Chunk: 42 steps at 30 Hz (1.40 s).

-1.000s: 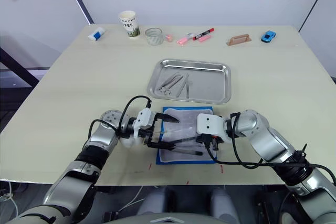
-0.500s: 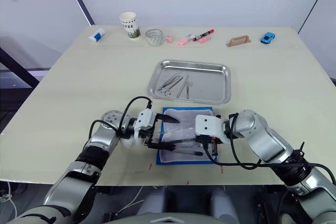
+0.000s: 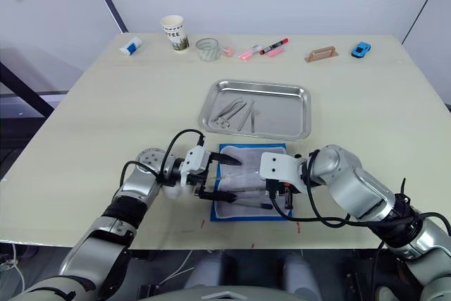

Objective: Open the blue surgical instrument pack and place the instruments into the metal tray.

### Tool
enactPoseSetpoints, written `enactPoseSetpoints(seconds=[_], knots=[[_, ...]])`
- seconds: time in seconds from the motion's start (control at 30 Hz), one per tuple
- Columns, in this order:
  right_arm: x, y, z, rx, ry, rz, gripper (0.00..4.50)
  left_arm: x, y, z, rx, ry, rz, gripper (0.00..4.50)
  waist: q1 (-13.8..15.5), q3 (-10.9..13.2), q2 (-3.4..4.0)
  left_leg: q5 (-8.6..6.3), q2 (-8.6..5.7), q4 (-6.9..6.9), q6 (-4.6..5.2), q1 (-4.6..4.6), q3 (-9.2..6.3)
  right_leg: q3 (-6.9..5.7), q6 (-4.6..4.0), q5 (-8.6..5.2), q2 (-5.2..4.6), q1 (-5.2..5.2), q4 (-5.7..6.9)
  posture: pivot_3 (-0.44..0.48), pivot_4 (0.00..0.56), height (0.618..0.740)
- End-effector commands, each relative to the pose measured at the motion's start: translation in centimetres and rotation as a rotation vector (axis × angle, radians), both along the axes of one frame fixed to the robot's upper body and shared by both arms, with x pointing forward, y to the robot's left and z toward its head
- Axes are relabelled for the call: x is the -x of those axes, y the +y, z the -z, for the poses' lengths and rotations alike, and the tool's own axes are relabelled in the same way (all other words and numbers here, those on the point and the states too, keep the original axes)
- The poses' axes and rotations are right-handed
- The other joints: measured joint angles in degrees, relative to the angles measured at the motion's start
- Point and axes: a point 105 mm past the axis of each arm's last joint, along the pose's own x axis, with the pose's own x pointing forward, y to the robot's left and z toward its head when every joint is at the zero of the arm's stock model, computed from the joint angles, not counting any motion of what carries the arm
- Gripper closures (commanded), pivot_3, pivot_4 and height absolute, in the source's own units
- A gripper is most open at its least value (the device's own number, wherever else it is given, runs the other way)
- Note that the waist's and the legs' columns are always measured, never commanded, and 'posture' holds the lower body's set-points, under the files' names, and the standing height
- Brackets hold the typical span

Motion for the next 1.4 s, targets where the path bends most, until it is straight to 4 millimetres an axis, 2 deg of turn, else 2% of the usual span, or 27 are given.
enactPoseSetpoints(seconds=[0.03,0.4,0.87,1.07,1.27,1.4], knots=[[0.6,-0.4,0.5,0.047,0.02,0.002,4.44,1.8,-0.2,3.1,-0.069,0.111,0.025,0.0,-0.02,0.0,0.0,0.0,-0.02,0.0,0.0,-0.01,-0.03,0.0,0.01,-0.01,0.0,0.0,0.0,0.0,0.15,0.74],[0.2,-1.5,-0.3,0.071,-0.015,0.029,4.44,1.9,-0.1,3.2,-0.076,0.116,0.03,0.0,-0.08,0.04,0.01,0.0,-0.18,0.0,0.01,-0.06,-0.16,-0.01,0.1,-0.06,-0.09,0.0,0.0,0.0,0.15,0.74],[-0.2,-6.2,-1.2,0.121,-0.05,0.096,4.44,1.8,-0.1,3.1,-0.071,0.113,0.025,0.0,-0.11,0.18,0.02,-0.01,-0.24,0.0,0.02,-0.09,-0.21,0.06,0.15,-0.08,-0.12,0.01,-0.02,0.0,0.15,0.74],[-0.3,-8.0,-3.0,0.099,-0.068,0.147,4.44,1.7,-0.3,3.0,-0.065,0.112,0.026,0.0,-0.13,0.32,0.11,-0.01,-0.24,0.0,0.03,-0.1,-0.22,0.05,0.16,-0.09,-0.12,0.01,-0.03,0.0,0.15,0.74],[-0.4,-7.5,-5.2,-0.056,-0.042,0.208,4.44,1.6,-0.3,3.0,-0.065,0.109,0.023,0.0,-0.1,0.41,0.11,-0.02,-0.24,0.0,0.03,-0.1,-0.22,0.07,0.16,-0.09,-0.12,0.03,-0.03,0.0,0.15,0.74],[-2.5,-5.6,-7.0,-0.238,-0.101,0.293,4.44,1.6,-0.4,2.9,-0.062,0.108,0.022,0.0,-0.17,0.42,0.11,-0.02,-0.24,0.0,0.04,-0.09,-0.23,0.07,0.16,-0.09,-0.1,0.08,-0.02,0.0,0.15,0.74]])
